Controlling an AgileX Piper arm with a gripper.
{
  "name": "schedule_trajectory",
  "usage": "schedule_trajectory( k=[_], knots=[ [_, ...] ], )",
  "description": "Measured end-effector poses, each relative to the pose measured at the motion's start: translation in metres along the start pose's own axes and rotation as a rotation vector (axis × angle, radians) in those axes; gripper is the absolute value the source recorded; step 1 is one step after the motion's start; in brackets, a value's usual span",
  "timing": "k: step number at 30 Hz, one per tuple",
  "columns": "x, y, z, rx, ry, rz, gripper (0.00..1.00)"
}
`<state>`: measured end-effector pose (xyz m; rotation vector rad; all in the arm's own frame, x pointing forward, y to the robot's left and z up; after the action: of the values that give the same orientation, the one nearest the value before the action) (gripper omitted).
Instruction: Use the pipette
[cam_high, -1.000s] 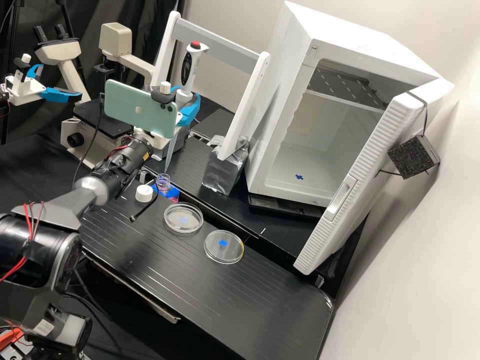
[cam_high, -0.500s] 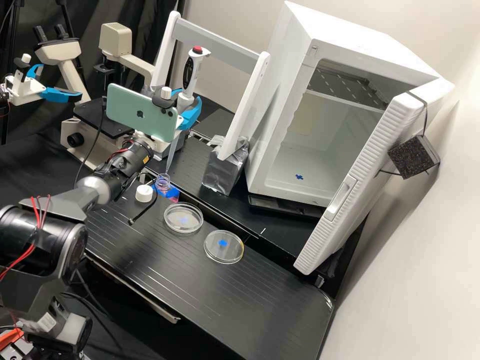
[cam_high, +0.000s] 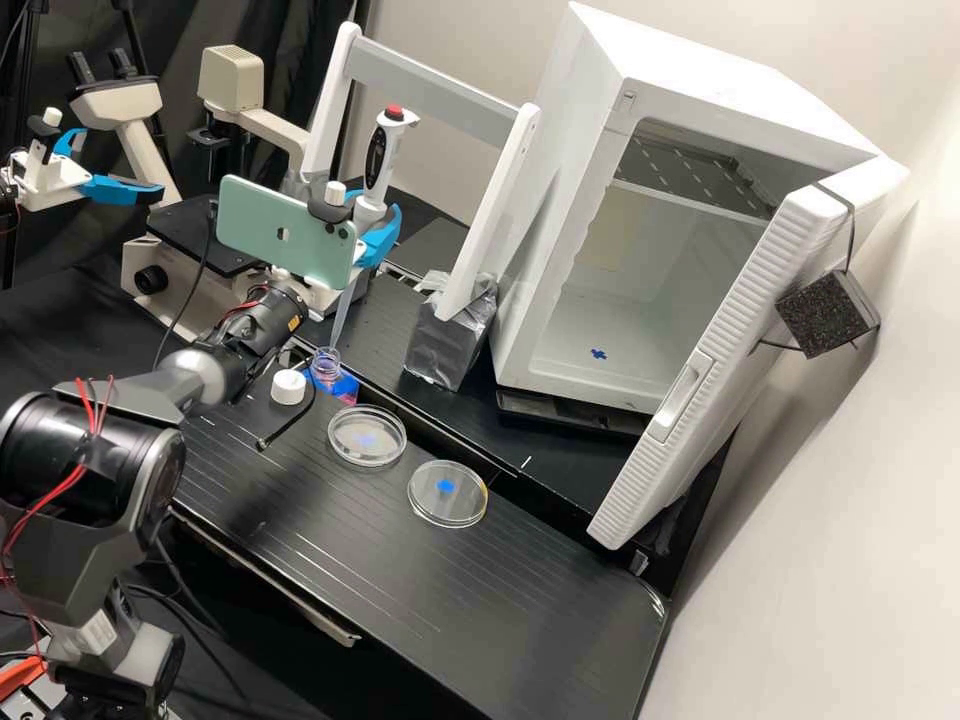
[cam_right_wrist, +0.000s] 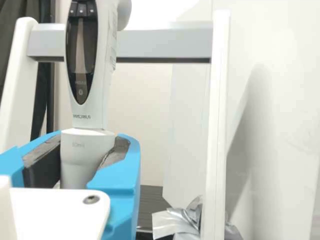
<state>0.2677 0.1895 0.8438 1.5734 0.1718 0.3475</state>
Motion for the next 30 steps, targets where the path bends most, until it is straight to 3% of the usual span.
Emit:
schedule_trajectory(
  k=[11,21,30],
  knots=[
    [-0.006,0.001,0.021,0.066,-0.052,0.026,0.00],
    [-0.023,-0.015,0.035,0.065,-0.076,-0.008,0.00],
    [-0.030,-0.022,0.033,0.057,-0.041,-0.003,0.00]
  ],
)
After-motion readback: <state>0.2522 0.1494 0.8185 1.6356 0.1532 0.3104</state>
